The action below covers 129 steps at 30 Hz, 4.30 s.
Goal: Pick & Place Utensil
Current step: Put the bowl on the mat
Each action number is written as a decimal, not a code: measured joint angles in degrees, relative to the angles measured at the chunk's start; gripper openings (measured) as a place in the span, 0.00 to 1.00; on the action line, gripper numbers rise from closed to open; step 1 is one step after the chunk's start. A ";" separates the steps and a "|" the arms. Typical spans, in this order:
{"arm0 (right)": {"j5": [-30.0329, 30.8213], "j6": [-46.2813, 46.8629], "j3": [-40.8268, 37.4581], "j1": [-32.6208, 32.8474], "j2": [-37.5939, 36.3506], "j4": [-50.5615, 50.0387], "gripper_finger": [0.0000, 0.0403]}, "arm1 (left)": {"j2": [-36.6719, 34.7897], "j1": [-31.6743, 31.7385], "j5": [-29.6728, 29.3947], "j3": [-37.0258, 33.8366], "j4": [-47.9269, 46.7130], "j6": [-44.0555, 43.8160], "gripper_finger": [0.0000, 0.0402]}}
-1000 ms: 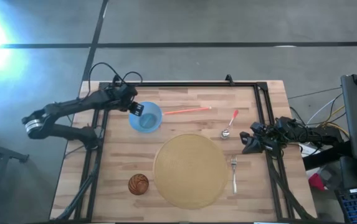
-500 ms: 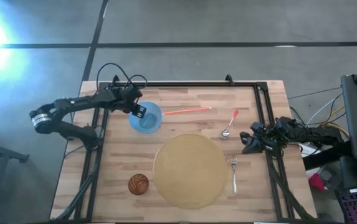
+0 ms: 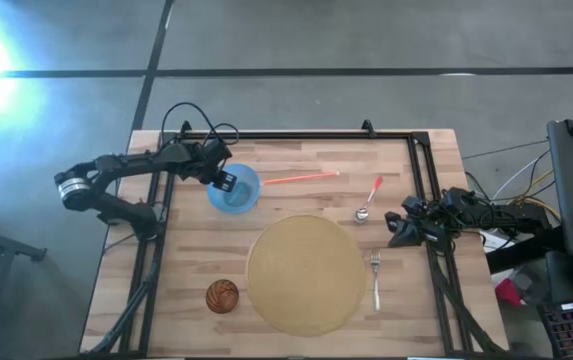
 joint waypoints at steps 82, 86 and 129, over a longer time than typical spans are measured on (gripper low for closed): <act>8.80 0.52 -0.02 -0.02 0.02 0.05 0.02 | 7.91 -22.03 -3.34 26.99 -3.03 7.05 0.00; 18.44 -3.49 -0.02 -0.02 0.02 0.07 0.02 | 10.43 -22.61 -4.79 29.26 -5.34 6.20 0.00; 37.84 -39.60 38.11 0.00 38.51 -19.35 0.02 | 12.92 -30.27 -21.19 29.63 -0.31 8.82 0.00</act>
